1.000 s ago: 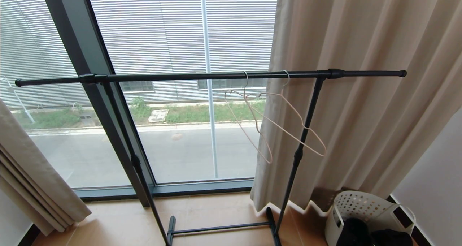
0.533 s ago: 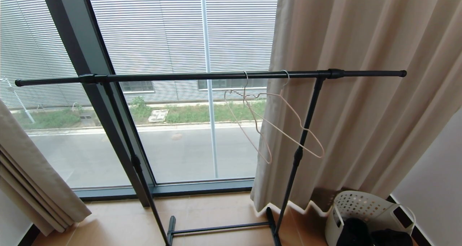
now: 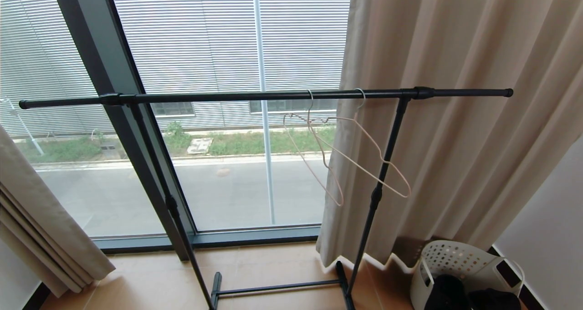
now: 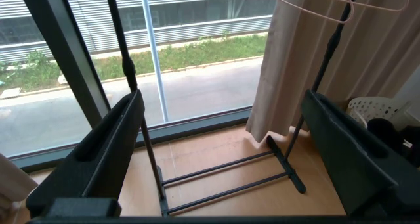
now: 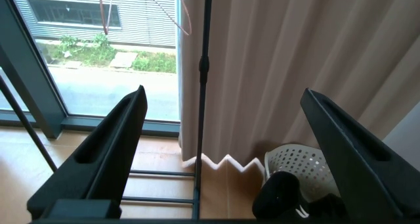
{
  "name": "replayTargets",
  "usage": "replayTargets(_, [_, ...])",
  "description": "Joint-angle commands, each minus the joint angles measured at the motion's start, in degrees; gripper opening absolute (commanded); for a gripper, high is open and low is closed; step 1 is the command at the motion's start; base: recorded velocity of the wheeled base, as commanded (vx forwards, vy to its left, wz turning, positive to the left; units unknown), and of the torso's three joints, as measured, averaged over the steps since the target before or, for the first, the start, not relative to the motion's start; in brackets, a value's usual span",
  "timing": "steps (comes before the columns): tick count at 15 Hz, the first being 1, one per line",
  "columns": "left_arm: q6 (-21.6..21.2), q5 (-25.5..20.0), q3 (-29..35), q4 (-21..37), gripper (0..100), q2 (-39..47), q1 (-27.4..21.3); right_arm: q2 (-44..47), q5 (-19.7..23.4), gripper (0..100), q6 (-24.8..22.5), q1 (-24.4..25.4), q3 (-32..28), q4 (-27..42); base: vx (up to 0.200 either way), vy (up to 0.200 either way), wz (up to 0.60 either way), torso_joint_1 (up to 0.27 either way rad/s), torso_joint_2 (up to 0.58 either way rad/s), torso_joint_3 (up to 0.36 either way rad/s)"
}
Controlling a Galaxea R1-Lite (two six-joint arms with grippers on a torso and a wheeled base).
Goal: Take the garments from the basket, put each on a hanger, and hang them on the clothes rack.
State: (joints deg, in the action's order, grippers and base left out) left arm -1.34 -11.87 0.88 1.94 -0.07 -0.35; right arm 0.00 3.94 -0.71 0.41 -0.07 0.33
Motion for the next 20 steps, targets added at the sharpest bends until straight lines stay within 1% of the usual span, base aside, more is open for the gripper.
replayTargets(1, [0.02,0.01,0.0,0.0,100,0.07,0.0,0.0,0.02,100,-0.08,0.02,-0.01,0.02,0.0,0.0,0.0,0.0,0.0,0.0])
replayTargets(20, [0.02,0.01,0.0,0.0,100,0.07,0.0,0.0,0.02,100,0.0,0.02,-0.01,0.02,0.0,0.0,0.0,0.0,0.0,0.0])
